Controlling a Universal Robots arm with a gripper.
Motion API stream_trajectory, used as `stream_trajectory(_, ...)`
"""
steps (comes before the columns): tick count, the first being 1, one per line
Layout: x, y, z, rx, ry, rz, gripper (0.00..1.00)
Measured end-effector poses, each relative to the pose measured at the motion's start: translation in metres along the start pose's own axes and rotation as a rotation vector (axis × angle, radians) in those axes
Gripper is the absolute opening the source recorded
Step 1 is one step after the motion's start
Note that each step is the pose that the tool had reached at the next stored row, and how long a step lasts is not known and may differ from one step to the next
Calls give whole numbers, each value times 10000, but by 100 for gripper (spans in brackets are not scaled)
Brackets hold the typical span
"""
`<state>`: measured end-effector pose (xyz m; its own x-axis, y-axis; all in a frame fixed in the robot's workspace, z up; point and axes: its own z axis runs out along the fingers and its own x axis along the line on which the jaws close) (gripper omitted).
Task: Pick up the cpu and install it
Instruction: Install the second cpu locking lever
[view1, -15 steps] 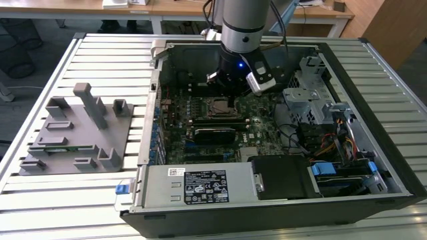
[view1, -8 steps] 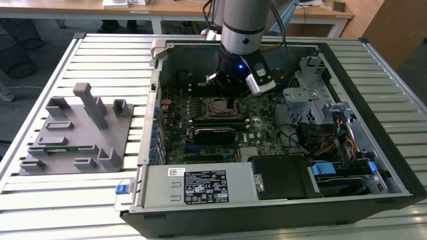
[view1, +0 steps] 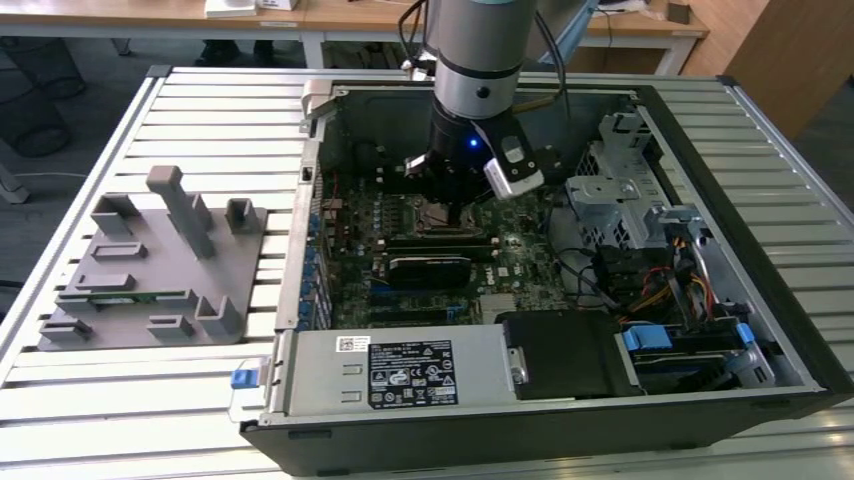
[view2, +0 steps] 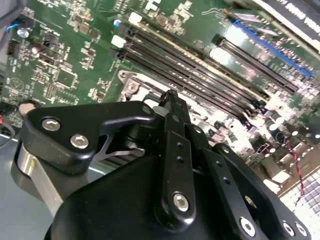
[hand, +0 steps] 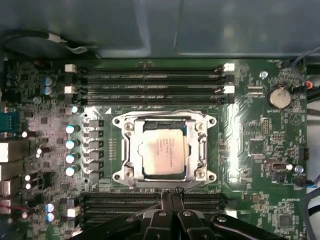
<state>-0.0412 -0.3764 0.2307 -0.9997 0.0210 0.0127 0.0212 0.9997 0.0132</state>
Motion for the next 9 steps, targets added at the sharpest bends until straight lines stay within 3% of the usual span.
stream_trajectory(4,18,-55,2,-25,0,2,11)
stream_trajectory(9,110,-62,21,-30,1,0,11)
